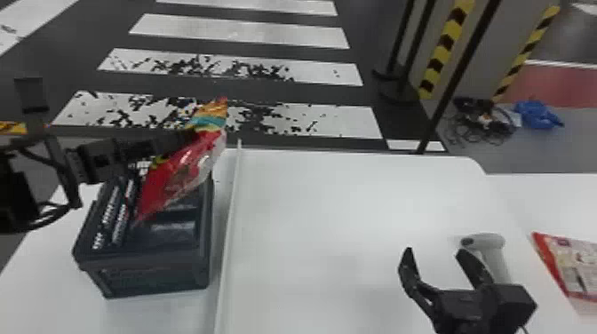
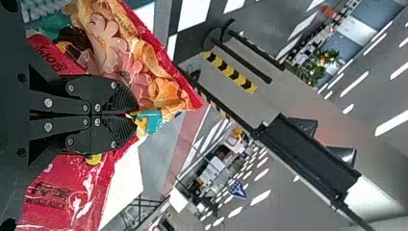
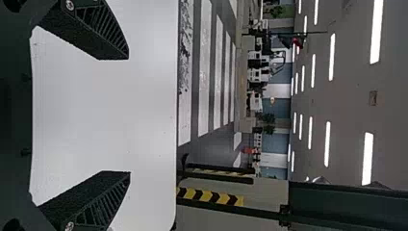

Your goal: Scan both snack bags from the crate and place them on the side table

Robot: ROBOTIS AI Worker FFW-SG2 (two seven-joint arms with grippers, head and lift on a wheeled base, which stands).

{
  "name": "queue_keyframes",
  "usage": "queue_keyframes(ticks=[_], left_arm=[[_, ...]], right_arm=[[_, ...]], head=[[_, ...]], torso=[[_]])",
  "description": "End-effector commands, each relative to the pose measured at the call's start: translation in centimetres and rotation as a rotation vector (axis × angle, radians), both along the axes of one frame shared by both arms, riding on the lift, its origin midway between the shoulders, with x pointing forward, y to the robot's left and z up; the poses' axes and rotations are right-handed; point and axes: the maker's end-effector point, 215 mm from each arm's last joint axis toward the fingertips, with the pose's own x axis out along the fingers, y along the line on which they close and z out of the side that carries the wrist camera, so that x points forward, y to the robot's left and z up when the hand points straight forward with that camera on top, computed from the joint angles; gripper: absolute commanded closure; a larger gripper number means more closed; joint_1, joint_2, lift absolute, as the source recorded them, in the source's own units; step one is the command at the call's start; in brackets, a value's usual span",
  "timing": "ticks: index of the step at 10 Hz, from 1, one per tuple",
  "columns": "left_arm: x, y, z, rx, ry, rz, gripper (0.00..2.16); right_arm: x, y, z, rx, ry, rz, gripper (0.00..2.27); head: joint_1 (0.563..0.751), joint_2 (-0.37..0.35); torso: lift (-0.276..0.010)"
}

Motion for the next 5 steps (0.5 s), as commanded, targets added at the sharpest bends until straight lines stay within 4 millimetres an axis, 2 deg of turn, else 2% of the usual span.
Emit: queue_keyframes(ticks=[1, 3, 5], left_arm=[[-0.5, -3.9, 0.0, -0.035, 0.005, -0.045, 2.14], [-0.7, -8.8, 0.0, -0.035, 0.001, -0.088, 2.14], [-0.3, -11.5, -1.1, 0.031, -0.028, -0.107, 2.14]], right_arm=[[-0.1, -0.4, 0.0, 0.000, 0.001, -0.008, 0.07], [-0.4, -0.7, -0.2, 0.001, 0.003, -0.015, 0.07], [-0.5, -0.8, -0.1, 0.001, 0.001, -0.021, 0.07]], head=[[0.695, -0.157], [0.695, -0.209], [0.695, -0.269]], torso=[[-0.098], [-0.098], [-0.098]])
